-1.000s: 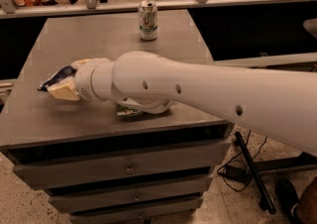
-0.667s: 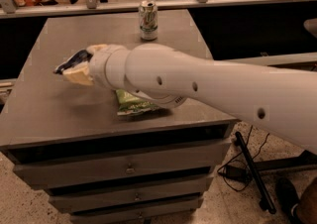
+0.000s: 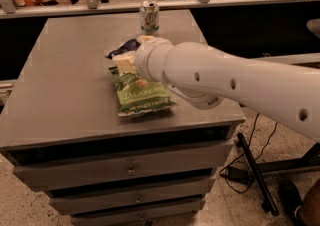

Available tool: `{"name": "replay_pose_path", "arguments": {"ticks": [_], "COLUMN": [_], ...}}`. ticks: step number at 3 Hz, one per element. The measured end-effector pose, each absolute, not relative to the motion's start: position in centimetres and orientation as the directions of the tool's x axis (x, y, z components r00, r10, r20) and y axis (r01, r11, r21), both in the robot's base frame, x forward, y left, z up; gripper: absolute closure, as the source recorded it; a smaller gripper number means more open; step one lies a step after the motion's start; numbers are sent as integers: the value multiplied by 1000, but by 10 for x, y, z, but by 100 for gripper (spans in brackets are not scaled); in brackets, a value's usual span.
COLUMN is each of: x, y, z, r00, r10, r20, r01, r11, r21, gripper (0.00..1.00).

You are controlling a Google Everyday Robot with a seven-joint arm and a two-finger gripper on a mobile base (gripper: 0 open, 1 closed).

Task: Move rxbar blueberry near 7up can

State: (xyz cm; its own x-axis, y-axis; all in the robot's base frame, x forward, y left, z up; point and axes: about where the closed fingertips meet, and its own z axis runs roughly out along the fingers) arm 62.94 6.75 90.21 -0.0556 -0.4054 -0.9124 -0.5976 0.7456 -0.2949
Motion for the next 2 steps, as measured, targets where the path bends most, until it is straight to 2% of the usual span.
{"name": "replay_pose_path", "arguments": {"ticks": [1,2], "x": [655,683], "y": [20,-4], "z": [897,897], "r00": [-91,-110], "r10": [-421,-425], "r20": [-903,-898], "r01": [-526,-492], "r11": [790,808], "r21": [-316,-323], "gripper": [100,100]}}
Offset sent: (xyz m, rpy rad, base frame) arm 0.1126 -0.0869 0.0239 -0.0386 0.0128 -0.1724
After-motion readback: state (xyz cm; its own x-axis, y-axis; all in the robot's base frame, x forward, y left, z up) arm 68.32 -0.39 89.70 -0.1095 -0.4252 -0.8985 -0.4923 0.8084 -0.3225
